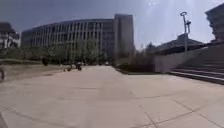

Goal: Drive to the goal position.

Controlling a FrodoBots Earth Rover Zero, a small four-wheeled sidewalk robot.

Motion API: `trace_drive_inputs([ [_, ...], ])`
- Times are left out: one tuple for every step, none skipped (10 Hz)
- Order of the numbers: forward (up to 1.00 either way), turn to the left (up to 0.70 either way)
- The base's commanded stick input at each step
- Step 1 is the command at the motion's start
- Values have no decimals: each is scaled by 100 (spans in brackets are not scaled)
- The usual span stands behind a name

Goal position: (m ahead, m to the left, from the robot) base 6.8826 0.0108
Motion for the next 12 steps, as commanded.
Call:
trace_drive_inputs([
  [100, 0],
  [100, 0],
  [100, 0],
  [100, 0],
  [100, 0],
  [100, 0],
  [100, 0],
  [100, 0],
  [100, -17],
  [100, -35],
  [100, -20],
  [100, 0],
])
